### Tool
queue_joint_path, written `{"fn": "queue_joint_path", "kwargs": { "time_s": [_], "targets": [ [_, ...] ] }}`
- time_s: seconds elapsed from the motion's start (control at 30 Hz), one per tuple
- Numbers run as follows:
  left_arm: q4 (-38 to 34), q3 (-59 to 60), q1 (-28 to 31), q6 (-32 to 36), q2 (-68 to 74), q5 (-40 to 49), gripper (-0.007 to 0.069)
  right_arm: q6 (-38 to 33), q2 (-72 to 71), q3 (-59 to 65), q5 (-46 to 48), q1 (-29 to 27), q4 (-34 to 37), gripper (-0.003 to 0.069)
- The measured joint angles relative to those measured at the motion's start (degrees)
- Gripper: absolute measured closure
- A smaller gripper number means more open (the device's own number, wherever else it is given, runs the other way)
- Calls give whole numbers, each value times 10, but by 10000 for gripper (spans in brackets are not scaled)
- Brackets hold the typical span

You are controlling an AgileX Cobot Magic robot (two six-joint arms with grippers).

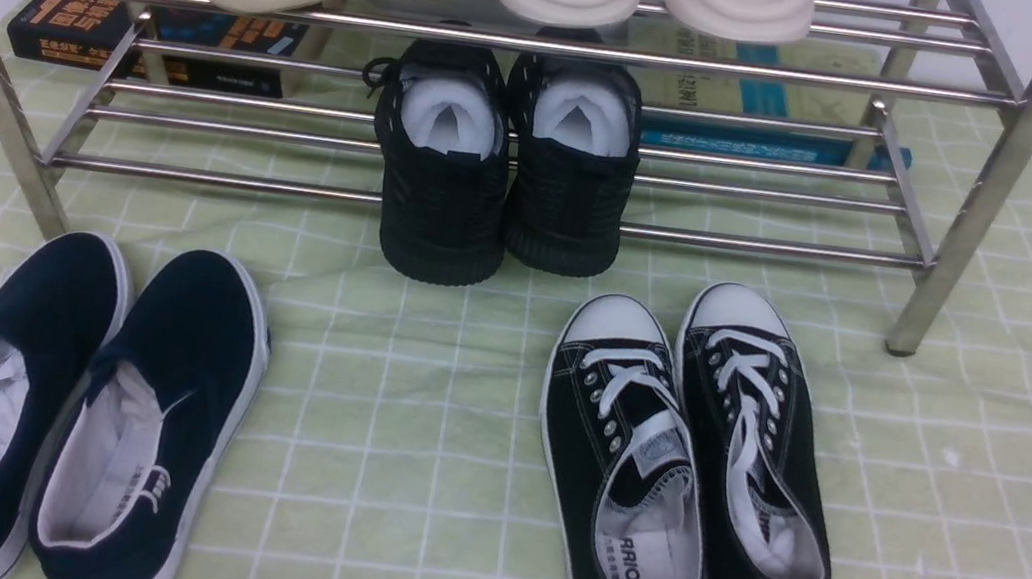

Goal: Take the shoes off the shelf with your hand from the green coffee tablecloth.
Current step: 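Grasp a shoe standing on the lower shelf of the shoe rack with the left gripper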

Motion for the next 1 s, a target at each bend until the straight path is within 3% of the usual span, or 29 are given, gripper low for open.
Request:
{"fn": "queue_joint_path", "kwargs": {
  "time_s": [0.13, 0.17, 0.2, 0.3, 0.47, 0.73, 0.87, 0.9, 1.0],
  "targets": [
    [-37, 0, 0, -36, 0, 0, 482, 0, 0, 0, 0, 0, 0, 421],
    [-83, 0, 0, -81, 0, -1, 482, 0, 0, 0, 0, 0, 0, 421],
    [-91, 0, 0, -81, 0, -1, 482, 0, 0, 0, 0, 0, 0, 421],
    [-247, 1, 0, -222, 0, 2, 480, 0, 0, 0, 0, 0, 0, 421],
    [-344, 2, 0, -320, 0, 6, 476, 0, 0, 0, 0, 0, 0, 421],
    [-346, -2, 0, -341, 0, -13, 475, 0, 0, 0, 0, 0, 0, 421],
    [-327, -81, 0, -324, 20, 12, 562, 0, 0, 0, 0, 0, 0, 421],
    [-298, -131, 0, -309, 56, 40, 603, 0, 0, 0, 0, 0, 0, 421],
    [-239, -206, 0, -292, 144, 106, 624, 0, 0, 0, 0, 0, 0, 421]
  ]
}}
